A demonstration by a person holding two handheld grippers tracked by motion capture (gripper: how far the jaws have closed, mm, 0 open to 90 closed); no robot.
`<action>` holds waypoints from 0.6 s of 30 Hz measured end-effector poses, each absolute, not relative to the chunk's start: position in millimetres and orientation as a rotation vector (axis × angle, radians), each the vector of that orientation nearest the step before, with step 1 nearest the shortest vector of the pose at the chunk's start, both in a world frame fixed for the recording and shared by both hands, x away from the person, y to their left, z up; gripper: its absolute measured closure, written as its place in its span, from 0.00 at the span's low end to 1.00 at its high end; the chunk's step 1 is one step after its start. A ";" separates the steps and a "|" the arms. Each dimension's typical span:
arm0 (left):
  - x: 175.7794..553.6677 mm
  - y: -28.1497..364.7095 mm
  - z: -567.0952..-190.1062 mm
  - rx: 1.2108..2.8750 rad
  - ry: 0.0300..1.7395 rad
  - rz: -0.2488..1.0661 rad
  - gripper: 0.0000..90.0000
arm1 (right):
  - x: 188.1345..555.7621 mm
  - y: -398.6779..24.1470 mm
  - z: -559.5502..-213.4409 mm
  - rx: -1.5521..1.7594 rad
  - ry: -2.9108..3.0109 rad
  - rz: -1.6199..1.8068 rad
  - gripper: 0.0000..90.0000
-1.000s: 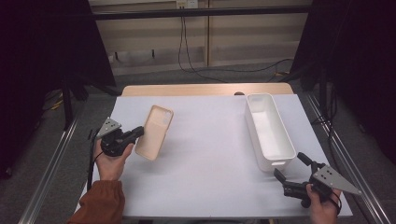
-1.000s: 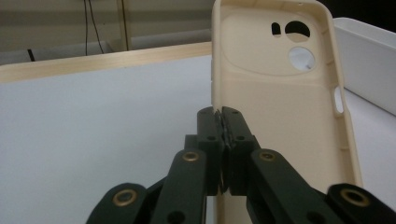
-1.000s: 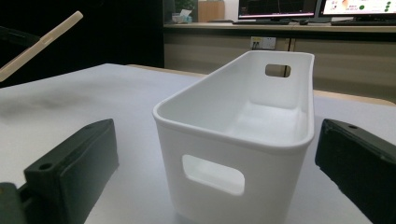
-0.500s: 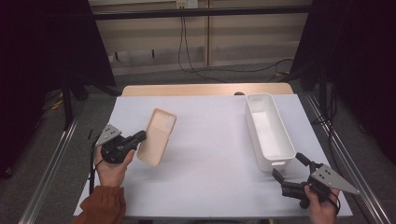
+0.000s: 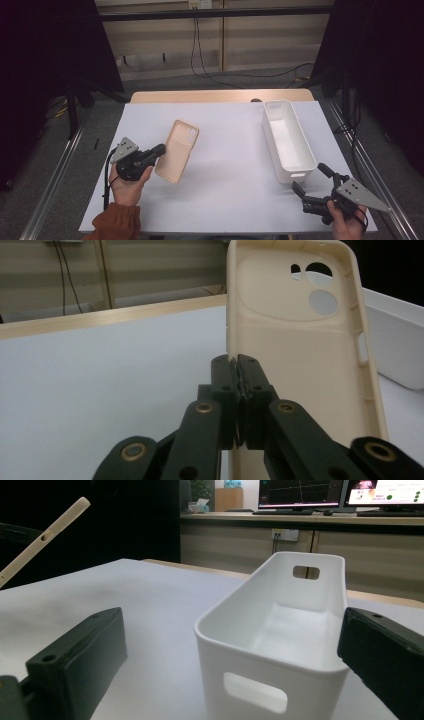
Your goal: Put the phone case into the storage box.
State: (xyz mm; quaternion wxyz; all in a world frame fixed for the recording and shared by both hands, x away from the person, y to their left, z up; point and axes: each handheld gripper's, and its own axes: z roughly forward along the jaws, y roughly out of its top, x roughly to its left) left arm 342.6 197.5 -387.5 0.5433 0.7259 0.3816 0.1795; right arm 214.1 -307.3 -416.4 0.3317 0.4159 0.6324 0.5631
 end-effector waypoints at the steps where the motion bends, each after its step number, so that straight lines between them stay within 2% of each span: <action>1: 339.9 196.7 -386.7 1.727 0.903 0.425 0.97 | 213.6 -305.8 -414.8 1.083 1.660 1.475 0.00; 18: 334.7 185.6 -390.3 1.711 0.878 0.421 0.97 | 232.0 -260.5 -398.2 0.983 1.784 1.576 0.00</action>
